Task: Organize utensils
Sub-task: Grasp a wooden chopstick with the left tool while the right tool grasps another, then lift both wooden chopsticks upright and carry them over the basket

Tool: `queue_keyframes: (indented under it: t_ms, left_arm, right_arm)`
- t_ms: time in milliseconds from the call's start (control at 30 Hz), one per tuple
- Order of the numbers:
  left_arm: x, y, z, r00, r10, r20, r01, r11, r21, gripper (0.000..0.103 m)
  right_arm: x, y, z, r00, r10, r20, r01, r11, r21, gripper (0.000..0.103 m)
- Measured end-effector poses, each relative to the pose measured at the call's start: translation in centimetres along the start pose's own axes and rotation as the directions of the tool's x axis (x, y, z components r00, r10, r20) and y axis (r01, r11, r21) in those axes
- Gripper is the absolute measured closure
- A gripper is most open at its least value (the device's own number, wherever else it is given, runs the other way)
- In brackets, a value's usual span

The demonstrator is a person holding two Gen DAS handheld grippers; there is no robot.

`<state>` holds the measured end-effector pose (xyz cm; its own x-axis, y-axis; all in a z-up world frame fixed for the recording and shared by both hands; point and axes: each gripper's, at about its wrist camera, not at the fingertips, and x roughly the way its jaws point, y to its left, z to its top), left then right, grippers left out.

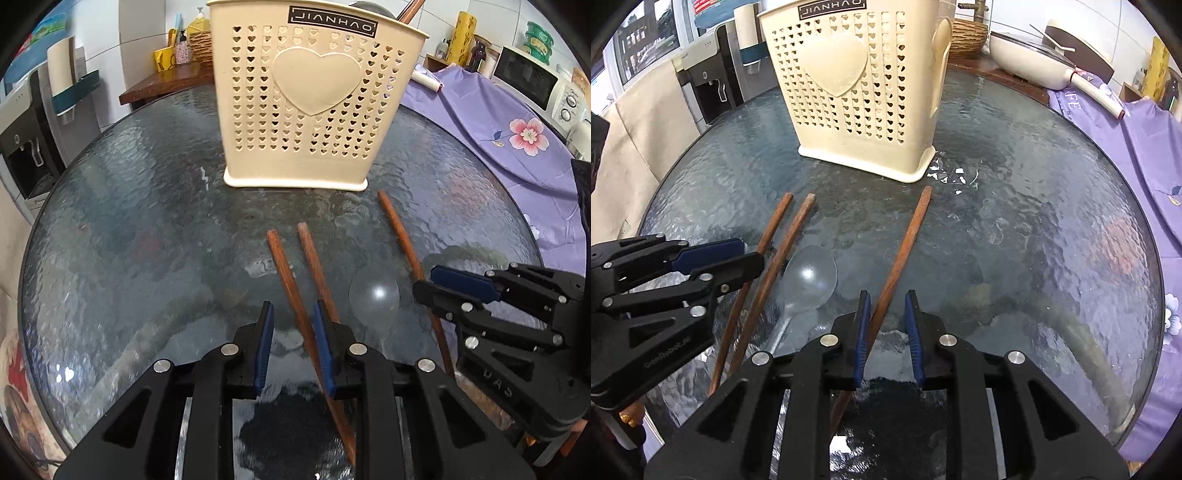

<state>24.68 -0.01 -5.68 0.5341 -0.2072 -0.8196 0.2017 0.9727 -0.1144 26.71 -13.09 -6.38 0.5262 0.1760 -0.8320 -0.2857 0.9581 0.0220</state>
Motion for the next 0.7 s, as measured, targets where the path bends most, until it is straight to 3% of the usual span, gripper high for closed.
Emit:
queue_keyframes:
  t_ms: [233,433,700]
  left_arm:
    - [1.1,-0.2,1.6,1.0,0.018,-0.01,-0.018,1.0,0.019,0.081]
    - [1.3,-1.2,1.5,0.997,0.077,0.011,-0.077,0.995,0.069,0.089]
    - [1.4,-1.5,1.3,0.997,0.08,0.018,-0.082,0.994,0.078,0.093]
  right_arm:
    - [0.9,0.1,1.6,1.0,-0.016,-0.013,0.017,0.999,0.03,0.087]
    - [1.7,-0.1,2.7,0.999,-0.036,-0.012,0.037,0.999,0.035,0.092]
    - [1.9,0.1,2.9,0.999,-0.037,-0.002,0.037,0.999,0.027,0.094]
